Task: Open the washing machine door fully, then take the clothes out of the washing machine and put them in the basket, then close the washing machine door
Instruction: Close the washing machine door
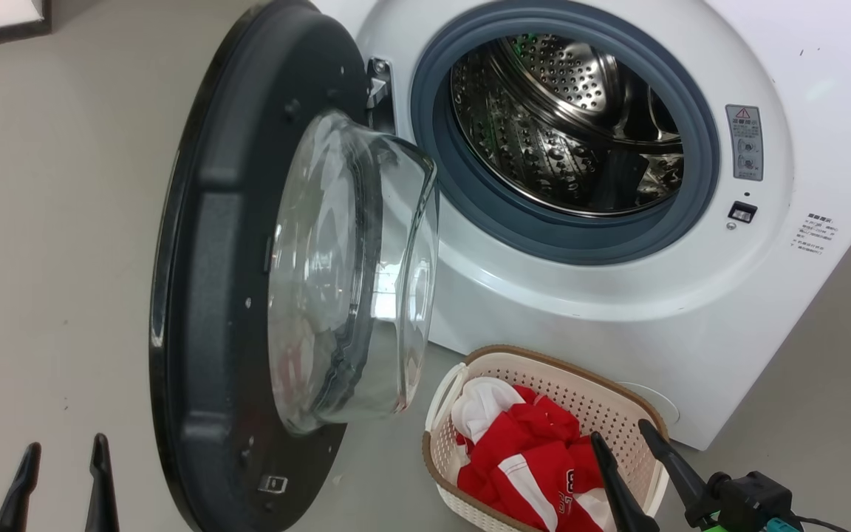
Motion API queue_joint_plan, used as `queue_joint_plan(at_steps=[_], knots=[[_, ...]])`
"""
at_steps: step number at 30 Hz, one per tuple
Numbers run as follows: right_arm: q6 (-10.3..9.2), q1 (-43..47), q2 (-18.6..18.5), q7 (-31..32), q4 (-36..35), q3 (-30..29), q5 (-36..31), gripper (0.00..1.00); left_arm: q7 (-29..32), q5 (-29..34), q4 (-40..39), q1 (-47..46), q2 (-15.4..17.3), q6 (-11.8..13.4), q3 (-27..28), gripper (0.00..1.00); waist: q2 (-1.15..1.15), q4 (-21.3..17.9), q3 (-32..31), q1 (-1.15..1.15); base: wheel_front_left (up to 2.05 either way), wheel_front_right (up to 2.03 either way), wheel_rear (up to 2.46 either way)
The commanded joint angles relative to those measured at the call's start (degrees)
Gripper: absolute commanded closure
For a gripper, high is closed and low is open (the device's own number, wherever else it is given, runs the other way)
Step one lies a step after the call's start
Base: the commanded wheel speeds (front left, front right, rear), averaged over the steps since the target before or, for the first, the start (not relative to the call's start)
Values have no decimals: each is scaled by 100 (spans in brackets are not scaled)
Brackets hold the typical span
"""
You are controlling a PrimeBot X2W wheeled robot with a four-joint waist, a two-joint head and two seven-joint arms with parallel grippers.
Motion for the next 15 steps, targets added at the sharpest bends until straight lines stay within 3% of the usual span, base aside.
queue_joint_plan(at_steps=[1,11,13,14,15], knots=[[36,-136,-19,-37,-156,105,1,0,-69,35,-173,-77,127,-32,162,0,0,0,-6,0,0,0,0],[36,-138,3,-37,-191,73,-9,0,-69,-48,-144,-123,180,-32,43,0,0,10,35,0,0,0,0],[36,-143,6,-37,-186,63,-13,0,-69,-225,-138,-196,216,-32,13,18,0,11,49,0,0,0,0],[36,-146,8,-37,-183,57,-15,0,-69,-305,-141,-240,260,-32,-1,47,0,12,56,0,0,0,0],[36,-150,9,-37,-179,52,-16,0,-69,-406,-130,-286,306,-32,-24,64,0,11,61,0,0,0,0]])
